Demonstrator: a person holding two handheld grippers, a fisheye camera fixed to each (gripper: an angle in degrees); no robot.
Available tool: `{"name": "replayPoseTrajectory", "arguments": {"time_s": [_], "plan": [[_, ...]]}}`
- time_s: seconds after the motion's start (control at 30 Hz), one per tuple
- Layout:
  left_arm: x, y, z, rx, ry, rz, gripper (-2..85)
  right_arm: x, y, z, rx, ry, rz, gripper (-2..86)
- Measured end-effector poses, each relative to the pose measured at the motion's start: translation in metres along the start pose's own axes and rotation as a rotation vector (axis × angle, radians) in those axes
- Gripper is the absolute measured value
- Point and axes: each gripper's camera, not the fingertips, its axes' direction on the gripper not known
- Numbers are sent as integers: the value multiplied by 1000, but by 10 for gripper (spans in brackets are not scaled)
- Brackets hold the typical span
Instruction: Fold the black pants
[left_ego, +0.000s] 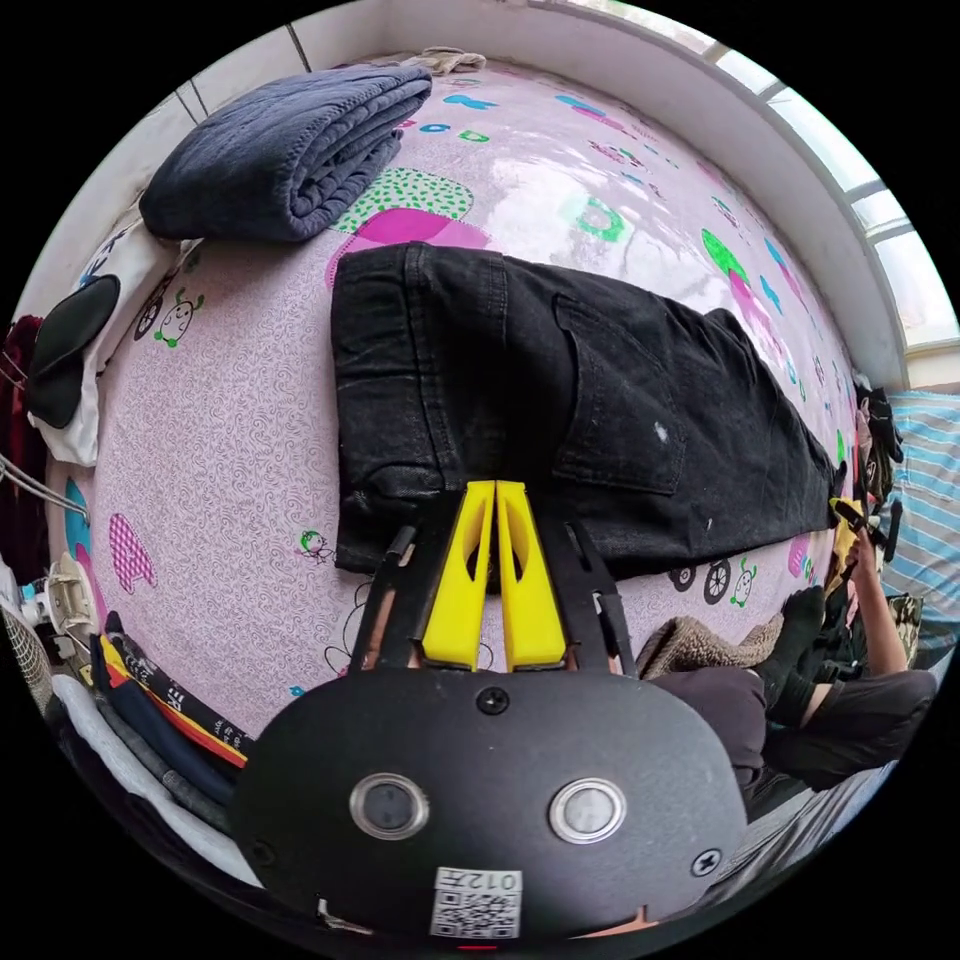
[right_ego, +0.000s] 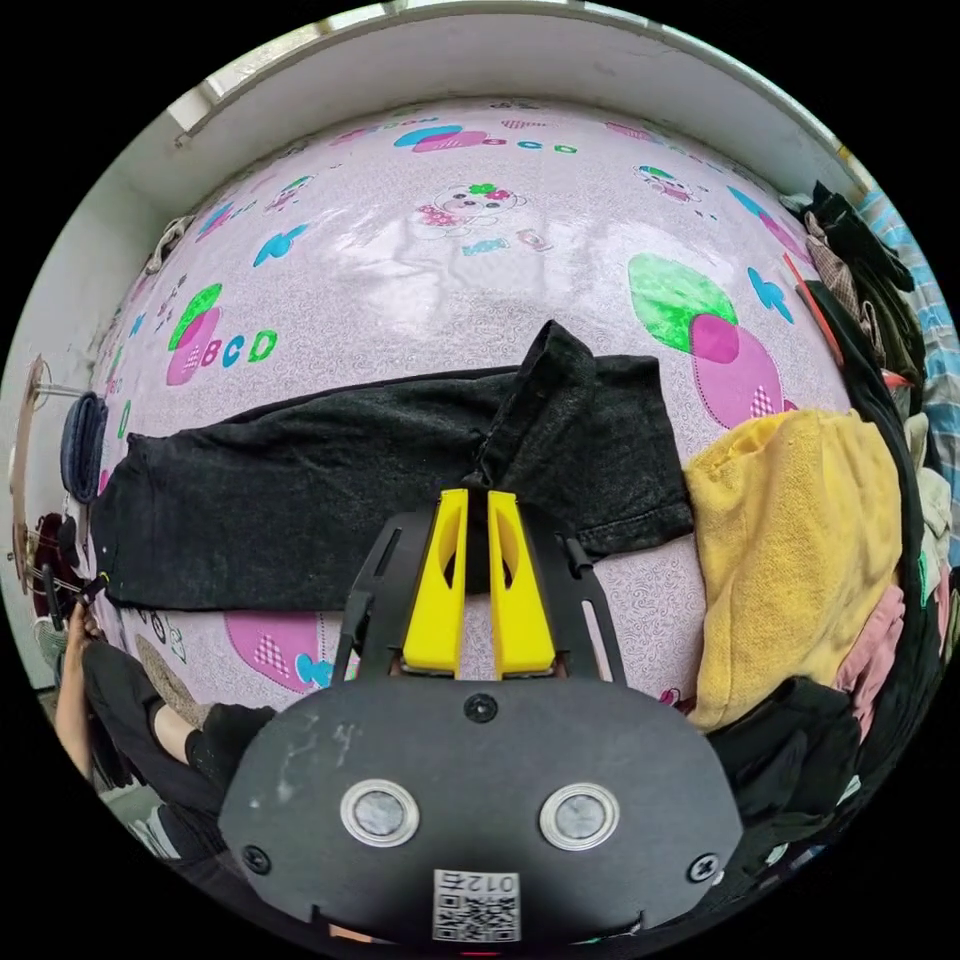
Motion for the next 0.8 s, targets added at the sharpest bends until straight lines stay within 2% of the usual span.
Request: {"name": "replayPoseTrajectory", "arguments": {"time_s": [0.2,0.43,0.53,0.63,0.7,0.8], "plan": [[12,30,0,-82,-43,154,3,78,-10,14,86,-190,120,21],[4,91,-35,107,25,95,8,180,-17,18,179,-243,265,14],[46,94,-48,197,-10,249,11,211,-26,19,196,-170,284,20],[111,90,-41,223,-170,476,18,248,-22,19,262,-158,373,24],[152,88,-20,187,-248,628,23,265,-16,20,302,-140,398,18],[176,85,12,114,-303,682,25,297,-3,23,340,-41,455,-1]]}}
